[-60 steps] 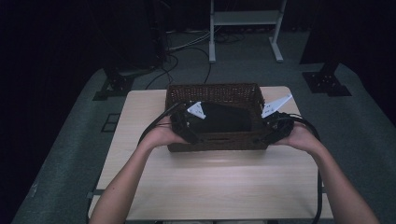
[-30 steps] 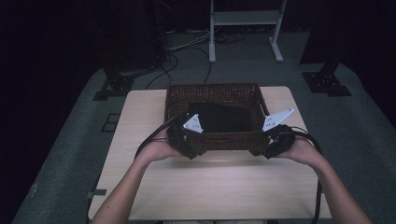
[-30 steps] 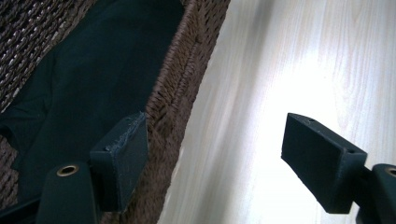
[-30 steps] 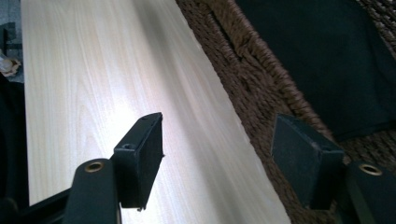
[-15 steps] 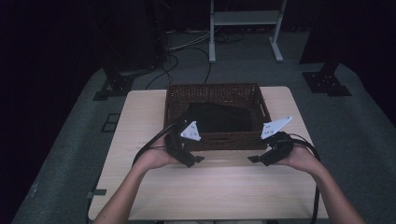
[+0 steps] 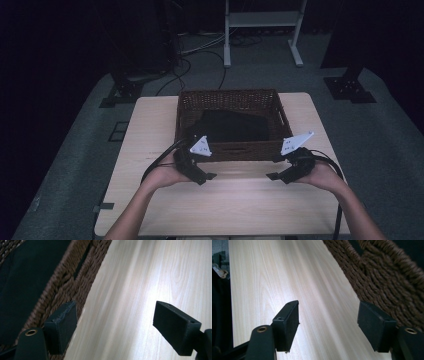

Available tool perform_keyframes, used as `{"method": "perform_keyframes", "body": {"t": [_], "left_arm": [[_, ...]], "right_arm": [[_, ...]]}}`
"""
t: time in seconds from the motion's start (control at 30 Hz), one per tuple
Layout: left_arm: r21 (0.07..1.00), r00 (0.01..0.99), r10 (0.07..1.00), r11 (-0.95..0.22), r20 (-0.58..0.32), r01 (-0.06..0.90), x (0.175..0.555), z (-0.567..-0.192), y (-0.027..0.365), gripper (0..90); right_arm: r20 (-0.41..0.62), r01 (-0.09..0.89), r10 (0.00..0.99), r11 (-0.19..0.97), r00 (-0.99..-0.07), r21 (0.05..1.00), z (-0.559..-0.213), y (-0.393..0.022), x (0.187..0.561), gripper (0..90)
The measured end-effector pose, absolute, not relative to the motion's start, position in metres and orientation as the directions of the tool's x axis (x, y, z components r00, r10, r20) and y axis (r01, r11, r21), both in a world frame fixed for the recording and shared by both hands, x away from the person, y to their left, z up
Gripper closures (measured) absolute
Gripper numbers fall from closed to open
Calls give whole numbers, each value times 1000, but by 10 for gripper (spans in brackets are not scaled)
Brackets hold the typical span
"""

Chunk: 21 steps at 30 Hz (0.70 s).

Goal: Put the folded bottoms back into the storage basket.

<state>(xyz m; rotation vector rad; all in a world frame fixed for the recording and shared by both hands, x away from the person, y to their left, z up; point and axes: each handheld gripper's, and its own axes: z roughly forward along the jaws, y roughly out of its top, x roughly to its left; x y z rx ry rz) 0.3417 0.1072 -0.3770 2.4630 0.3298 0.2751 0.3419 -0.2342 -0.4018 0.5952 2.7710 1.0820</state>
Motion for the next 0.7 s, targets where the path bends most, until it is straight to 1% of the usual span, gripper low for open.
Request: {"method": "perform_keyframes", "body": {"t": [0.7], "left_arm": [[627, 936, 336, -753, 104, 200, 333, -403, 122, 172]], "right_arm": [[55, 338, 411, 660, -910, 671, -422, -238, 331, 315]]}}
